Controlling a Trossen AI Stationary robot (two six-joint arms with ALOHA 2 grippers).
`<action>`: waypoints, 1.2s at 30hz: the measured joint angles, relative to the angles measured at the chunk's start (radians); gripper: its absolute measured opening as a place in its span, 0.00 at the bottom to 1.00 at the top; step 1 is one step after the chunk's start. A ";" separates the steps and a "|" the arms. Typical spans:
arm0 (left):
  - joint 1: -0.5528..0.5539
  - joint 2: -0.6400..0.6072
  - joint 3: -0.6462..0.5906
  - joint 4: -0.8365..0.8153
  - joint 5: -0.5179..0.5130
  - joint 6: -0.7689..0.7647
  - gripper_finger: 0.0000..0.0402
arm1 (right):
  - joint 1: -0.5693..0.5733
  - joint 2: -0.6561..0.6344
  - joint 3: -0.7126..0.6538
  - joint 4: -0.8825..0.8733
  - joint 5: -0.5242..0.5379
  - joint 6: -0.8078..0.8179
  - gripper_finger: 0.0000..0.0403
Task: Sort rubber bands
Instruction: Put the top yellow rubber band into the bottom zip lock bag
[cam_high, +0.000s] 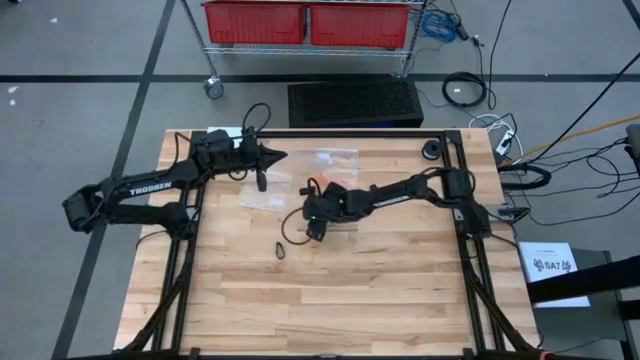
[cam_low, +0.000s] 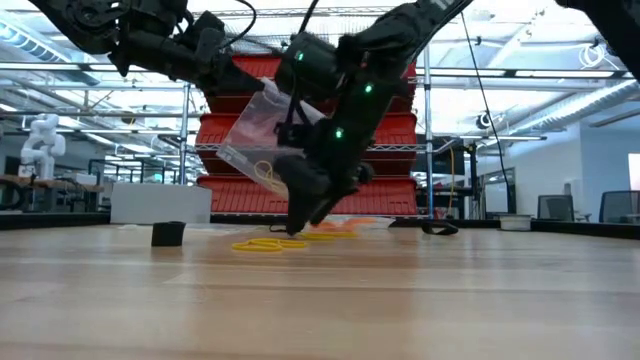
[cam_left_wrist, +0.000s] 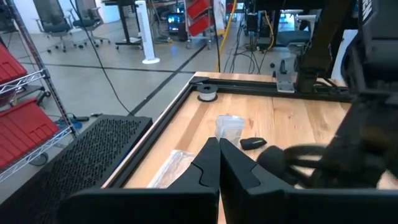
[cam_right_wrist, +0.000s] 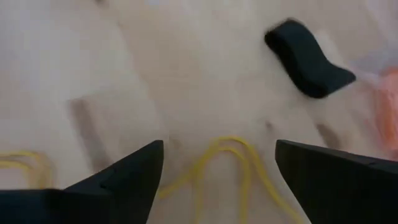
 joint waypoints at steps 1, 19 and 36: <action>0.000 0.000 0.000 -0.002 0.000 0.000 0.00 | -0.006 0.003 0.008 -0.015 -0.002 -0.013 0.76; 0.000 0.000 0.001 -0.001 0.010 0.000 0.00 | -0.016 0.017 0.010 -0.168 -0.225 -0.090 0.08; -0.011 0.000 0.001 -0.024 0.055 -0.007 0.00 | -0.009 -0.249 0.000 -0.213 -0.233 -0.159 0.00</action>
